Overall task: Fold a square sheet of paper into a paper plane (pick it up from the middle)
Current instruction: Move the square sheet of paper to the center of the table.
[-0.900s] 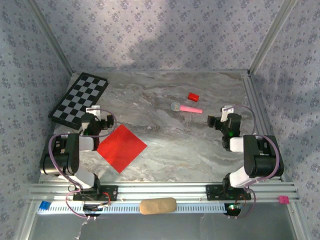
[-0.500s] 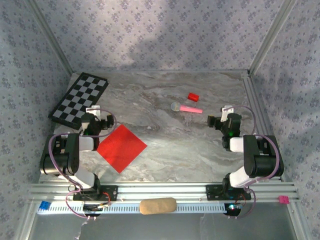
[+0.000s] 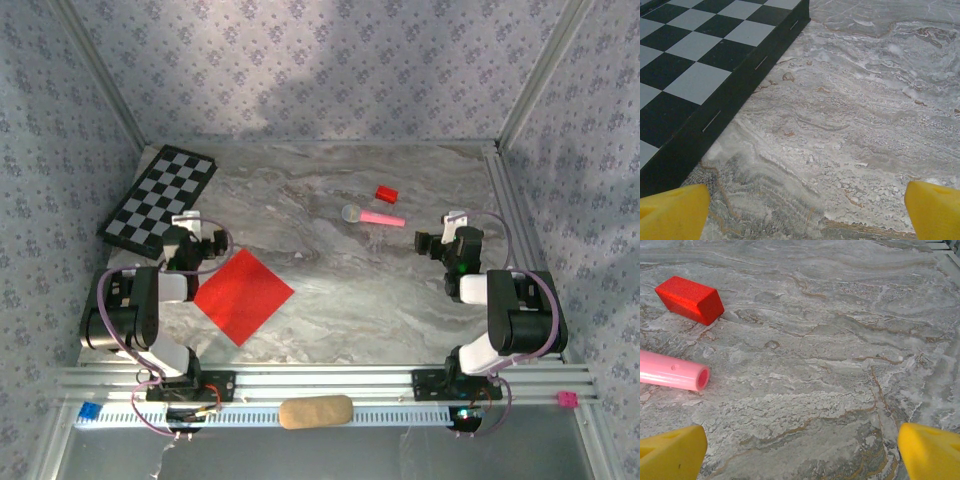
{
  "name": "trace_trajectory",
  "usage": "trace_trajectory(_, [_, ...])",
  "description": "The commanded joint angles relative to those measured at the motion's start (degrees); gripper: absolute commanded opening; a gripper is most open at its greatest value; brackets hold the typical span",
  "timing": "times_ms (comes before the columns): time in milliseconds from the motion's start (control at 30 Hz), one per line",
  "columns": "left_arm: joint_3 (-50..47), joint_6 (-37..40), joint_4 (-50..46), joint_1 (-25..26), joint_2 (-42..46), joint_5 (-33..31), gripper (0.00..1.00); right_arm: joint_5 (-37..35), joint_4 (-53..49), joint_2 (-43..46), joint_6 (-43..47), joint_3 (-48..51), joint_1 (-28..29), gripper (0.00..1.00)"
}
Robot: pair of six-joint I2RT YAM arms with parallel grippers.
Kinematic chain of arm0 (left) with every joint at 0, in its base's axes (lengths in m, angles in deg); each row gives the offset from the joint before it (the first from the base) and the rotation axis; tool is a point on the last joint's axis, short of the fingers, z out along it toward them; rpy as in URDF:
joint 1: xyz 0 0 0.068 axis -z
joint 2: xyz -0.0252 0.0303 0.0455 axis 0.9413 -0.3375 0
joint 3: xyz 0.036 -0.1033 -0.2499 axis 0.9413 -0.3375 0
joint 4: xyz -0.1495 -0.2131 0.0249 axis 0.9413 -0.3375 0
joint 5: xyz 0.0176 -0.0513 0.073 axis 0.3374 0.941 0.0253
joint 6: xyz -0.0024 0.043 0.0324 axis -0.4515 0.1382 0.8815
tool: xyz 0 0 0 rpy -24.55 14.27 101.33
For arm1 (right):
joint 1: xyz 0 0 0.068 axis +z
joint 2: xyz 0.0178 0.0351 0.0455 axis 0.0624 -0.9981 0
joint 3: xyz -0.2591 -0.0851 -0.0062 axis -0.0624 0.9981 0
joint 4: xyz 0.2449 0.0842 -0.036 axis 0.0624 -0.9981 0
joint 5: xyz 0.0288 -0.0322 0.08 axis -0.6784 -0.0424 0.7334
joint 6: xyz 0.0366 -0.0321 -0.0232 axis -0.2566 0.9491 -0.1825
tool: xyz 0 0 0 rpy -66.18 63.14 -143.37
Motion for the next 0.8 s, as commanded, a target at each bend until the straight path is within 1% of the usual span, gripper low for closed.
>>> trace_trajectory(0, [1.08,-0.20,1.41,-0.29,0.28,1.15,1.00,0.25,1.01,-0.34,-0.31,-1.10,-0.46,1.00])
trace_trajectory(100, [0.82,0.08,1.70,-0.04,0.42,0.72,1.00,0.19,1.08,-0.34,-0.29,-0.97,-0.39,1.00])
trace_trajectory(233, [-0.92,1.51,3.76,1.54,1.57,-0.55,1.00,-1.11,2.03,0.14,0.54,-0.19,0.67,1.00])
trace_trajectory(300, [-2.09,1.71,5.29,1.65,2.52,-0.52,1.00,0.21,2.28,0.60,1.24,0.16,0.79,1.00])
trace_trajectory(367, [-2.23,2.24,3.67,1.77,4.64,0.48,1.00,0.61,2.38,1.10,1.58,0.34,0.88,1.00])
trace_trajectory(433, [-0.36,1.49,-3.42,1.69,8.29,0.45,1.00,0.62,0.98,2.31,1.97,0.10,1.10,1.00])
trace_trajectory(533, [5.36,-2.72,-18.67,0.89,12.15,-0.03,1.00,-0.62,-5.07,4.73,1.55,-2.19,1.27,1.00])
trace_trajectory(667, [7.13,-7.43,-26.10,0.33,17.34,-2.46,1.00,-0.72,-20.87,10.49,-0.73,-7.59,1.54,1.00])
trace_trajectory(700, [7.63,-9.36,-28.33,0.34,19.21,-3.69,1.00,-2.35,-24.71,11.92,-2.78,-8.83,1.71,1.00])
trace_trajectory(733, [8.70,-13.71,-32.34,0.33,20.90,-6.42,1.00,-2.86,-29.00,13.43,-4.98,-10.34,1.64,1.00])
trace_trajectory(767, [10.39,-19.85,-37.87,0.41,22.52,-10.31,1.00,-3.09,-33.46,14.79,-7.53,-12.03,1.64,1.00])
